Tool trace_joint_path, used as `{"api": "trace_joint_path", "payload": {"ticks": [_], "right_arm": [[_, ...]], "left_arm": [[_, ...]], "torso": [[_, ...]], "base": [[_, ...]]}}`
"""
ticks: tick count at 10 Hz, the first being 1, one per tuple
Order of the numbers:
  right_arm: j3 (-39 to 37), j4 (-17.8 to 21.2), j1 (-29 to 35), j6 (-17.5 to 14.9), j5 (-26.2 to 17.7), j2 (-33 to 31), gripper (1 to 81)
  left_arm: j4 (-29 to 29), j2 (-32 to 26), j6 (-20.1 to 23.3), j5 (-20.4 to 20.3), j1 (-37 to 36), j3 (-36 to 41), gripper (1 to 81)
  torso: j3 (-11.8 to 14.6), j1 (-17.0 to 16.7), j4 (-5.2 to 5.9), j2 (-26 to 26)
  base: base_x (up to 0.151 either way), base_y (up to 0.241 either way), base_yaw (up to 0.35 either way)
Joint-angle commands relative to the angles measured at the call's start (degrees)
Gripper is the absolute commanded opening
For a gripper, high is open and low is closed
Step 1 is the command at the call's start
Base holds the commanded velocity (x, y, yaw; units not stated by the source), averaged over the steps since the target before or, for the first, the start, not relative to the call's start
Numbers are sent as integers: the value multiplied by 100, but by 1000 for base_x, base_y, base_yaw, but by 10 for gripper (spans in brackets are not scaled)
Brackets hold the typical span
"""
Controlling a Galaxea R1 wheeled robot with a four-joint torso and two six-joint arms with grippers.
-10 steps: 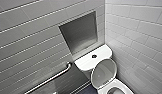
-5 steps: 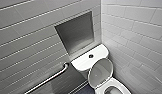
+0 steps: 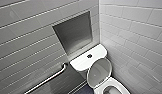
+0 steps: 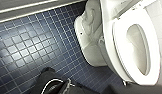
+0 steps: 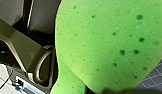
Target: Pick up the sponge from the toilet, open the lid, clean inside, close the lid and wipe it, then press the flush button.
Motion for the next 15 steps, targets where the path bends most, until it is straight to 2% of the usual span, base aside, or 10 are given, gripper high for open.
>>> {"api": "trace_joint_path", "payload": {"ticks": [1,2,3,5,6,7,8,9,12,15], "right_arm": [[71,15,-115,-28,-376,46,10],[71,24,-115,-19,-376,46,10],[71,33,-115,-19,-385,46,10],[71,33,-115,-11,-376,63,10],[89,33,-115,-19,-376,72,10],[98,24,-115,-11,-376,81,10],[124,24,-123,-11,-376,81,10],[133,24,-133,-11,-376,81,10],[247,24,-168,-11,-376,81,10],[265,50,-195,-11,-341,72,10]], "left_arm": [[-813,-420,-119,187,-1013,56,811],[-928,-384,-163,196,-1189,3,811],[-1016,-332,-181,187,-1321,-24,811],[-1060,-200,-383,187,-1638,-50,811],[-1060,-112,-532,187,-1778,-103,811],[-1060,11,-690,179,-1893,-234,811],[-1060,108,-883,161,-1989,-366,811],[-1060,204,-1060,-32,-2051,-481,811],[-1051,494,-1464,-226,-2183,-859,811],[-1026,925,-1473,-261,-2358,-1289,811]], "torso": [[0,0,0,0],[0,0,-130,0],[0,0,-445,0],[0,0,-661,0],[0,0,-655,0],[0,0,-516,0],[0,0,-614,0],[0,0,-636,0],[0,0,-634,0],[0,0,-636,0]], "base": [[0,0,0],[0,0,0],[0,0,0],[0,0,0],[0,0,0],[0,0,0],[0,0,0],[0,0,0],[0,0,0],[0,0,0]]}}
